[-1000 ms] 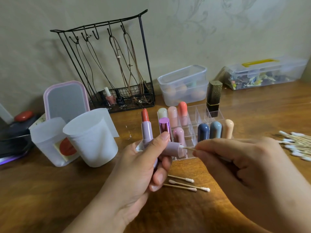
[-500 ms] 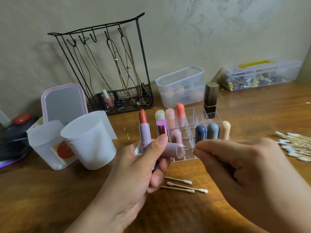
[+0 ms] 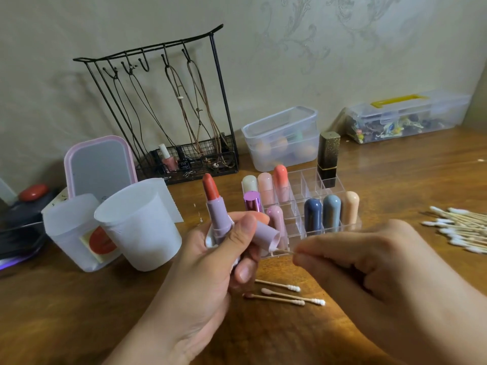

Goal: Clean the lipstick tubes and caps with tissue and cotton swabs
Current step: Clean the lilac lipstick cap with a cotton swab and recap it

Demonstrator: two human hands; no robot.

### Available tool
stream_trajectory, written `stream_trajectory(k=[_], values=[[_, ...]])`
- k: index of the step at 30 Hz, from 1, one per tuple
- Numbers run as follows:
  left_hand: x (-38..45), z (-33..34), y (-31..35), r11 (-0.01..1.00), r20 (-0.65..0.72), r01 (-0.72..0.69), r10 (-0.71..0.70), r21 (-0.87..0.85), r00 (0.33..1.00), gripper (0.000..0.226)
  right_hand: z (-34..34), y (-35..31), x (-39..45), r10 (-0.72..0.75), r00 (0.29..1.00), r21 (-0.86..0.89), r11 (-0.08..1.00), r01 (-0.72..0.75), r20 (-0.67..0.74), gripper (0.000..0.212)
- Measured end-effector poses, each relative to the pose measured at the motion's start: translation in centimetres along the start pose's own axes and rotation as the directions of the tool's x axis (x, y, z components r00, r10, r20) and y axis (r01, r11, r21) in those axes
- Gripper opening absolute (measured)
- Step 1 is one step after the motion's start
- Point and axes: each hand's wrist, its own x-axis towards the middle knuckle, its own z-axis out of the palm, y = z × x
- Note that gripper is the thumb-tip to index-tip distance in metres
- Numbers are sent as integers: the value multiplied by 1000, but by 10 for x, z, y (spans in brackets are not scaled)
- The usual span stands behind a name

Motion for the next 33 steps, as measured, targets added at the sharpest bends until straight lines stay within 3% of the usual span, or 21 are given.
stream_trajectory(k=[4,7,9,13,16,18,21,26,30,33], values=[[0,-1,1,999,17,43,-43,-12,999,30,-1,1,2,39,994,-31,999,-43,-101,17],[0,0,0,997,-6,73,-73,-16,997,29,4,-3,-2,82,997,-72,994,-82,1,29],[0,2,-2,996,-15,85,-85,9,996,28,4,-4,-2,51,997,-9,999,-51,55,31],[-1,3,-2,993,-6,114,-114,1,993,26,1,-1,-1,115,993,-4,993,-115,-23,25],[-1,4,-3,992,-13,123,-123,7,992,25,6,-4,-2,135,989,-85,988,-129,61,31],[-1,5,-3,991,-13,128,-127,26,992,24,6,-4,-1,123,988,-26,992,-121,96,30],[-2,6,-1,991,7,132,-132,0,991,19,3,1,1,166,986,35,985,-167,16,25],[-1,5,-5,994,-12,110,-110,28,994,17,7,-4,2,156,976,59,984,-167,154,26],[0,5,-4,996,22,76,-77,46,997,18,5,-1,5,267,962,82,959,-271,57,25],[1,3,-6,994,-5,34,-34,108,999,19,10,-2,4,262,945,37,961,-274,196,27]])
